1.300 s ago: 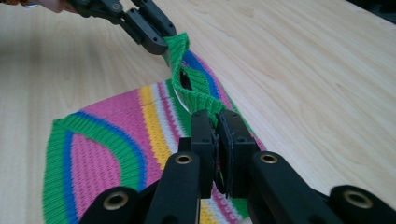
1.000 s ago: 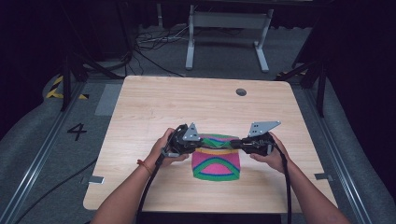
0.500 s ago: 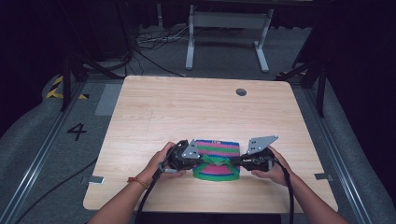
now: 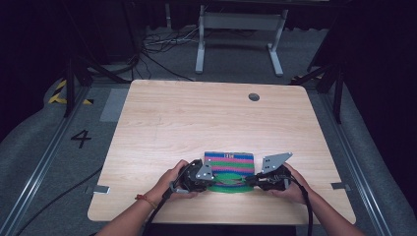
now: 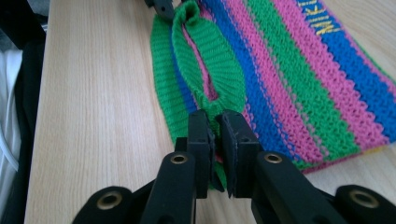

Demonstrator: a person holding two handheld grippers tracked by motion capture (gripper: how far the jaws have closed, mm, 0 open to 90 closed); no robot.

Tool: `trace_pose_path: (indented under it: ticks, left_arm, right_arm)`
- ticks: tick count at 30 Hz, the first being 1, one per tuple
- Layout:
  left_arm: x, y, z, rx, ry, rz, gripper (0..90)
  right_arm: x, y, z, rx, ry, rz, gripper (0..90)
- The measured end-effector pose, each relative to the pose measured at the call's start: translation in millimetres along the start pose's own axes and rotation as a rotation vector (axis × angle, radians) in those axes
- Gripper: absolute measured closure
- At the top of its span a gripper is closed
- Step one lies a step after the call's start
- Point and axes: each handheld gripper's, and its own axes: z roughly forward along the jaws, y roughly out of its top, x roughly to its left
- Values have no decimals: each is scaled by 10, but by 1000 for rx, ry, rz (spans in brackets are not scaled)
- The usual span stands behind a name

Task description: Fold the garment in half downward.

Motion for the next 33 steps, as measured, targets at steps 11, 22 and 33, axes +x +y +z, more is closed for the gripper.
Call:
trace_pose_path:
  ticks: [11, 22, 33]
  left_arm:
    - [-165, 49, -66, 2, 30, 52, 773]
    - [-253, -34, -80, 22, 19, 42, 720]
    - [-66, -15, -74, -104, 37, -104, 692]
  right_arm:
    - [92, -43, -53, -4, -15, -29, 869]
    - [141, -109, -73, 12, -25, -16, 829]
    - [178, -24, -39, -31, -102, 8, 690]
